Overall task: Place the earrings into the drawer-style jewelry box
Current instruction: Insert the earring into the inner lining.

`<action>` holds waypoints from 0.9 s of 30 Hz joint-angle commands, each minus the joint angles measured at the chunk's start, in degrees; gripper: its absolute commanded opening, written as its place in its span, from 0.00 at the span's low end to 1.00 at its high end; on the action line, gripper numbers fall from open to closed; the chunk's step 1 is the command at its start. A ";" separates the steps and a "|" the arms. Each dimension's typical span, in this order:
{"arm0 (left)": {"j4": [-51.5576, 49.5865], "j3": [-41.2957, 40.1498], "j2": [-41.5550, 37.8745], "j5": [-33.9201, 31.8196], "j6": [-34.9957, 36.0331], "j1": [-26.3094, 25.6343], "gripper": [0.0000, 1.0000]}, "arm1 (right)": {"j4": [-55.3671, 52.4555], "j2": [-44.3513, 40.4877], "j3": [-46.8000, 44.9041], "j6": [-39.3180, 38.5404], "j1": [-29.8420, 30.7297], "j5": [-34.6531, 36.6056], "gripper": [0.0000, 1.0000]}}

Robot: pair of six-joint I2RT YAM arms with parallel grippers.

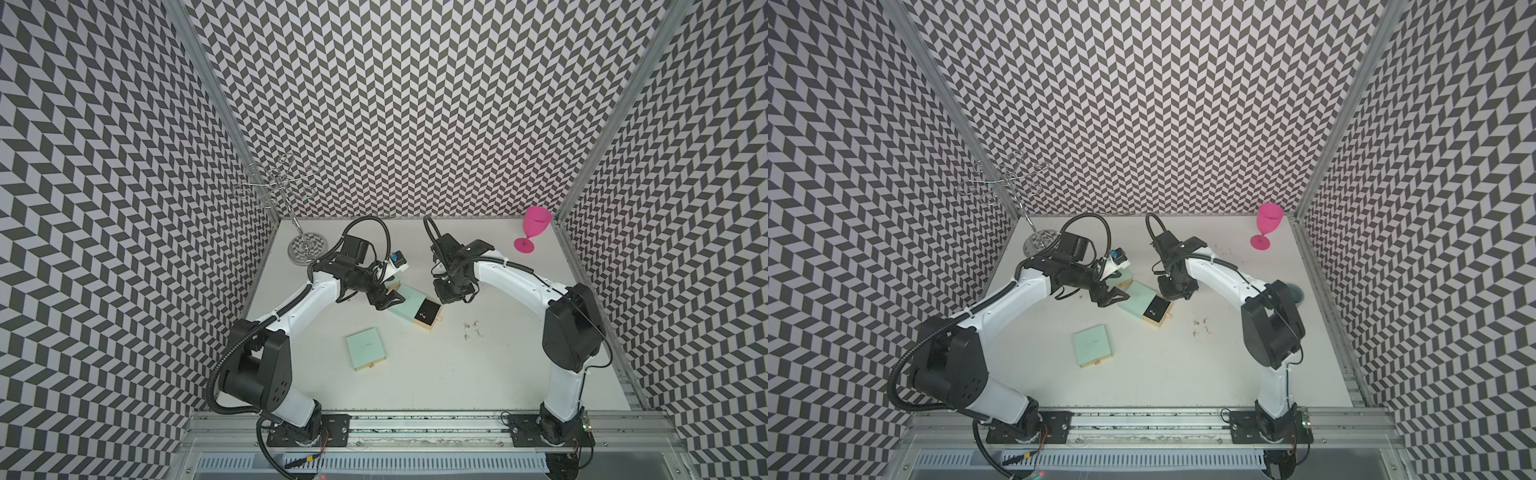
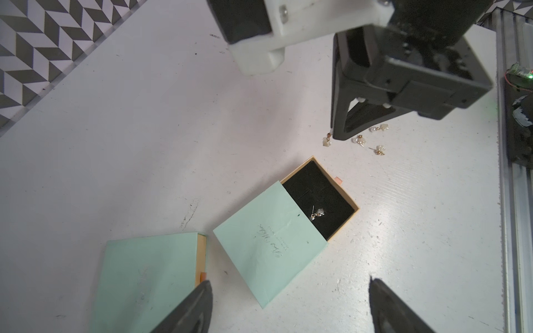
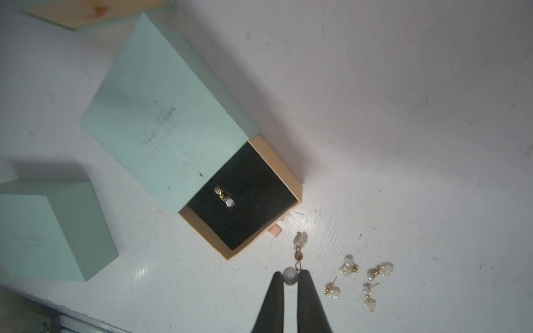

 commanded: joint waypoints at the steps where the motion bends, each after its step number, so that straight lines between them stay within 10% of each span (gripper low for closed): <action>1: 1.77 -0.72 -1.61 0.14 0.39 0.10 0.85 | -2.47 2.64 3.62 -1.41 1.08 -1.42 0.12; 27: 2.08 -1.66 -1.37 -0.24 0.86 1.06 0.86 | 0.78 11.30 7.23 -2.76 4.13 -4.08 0.12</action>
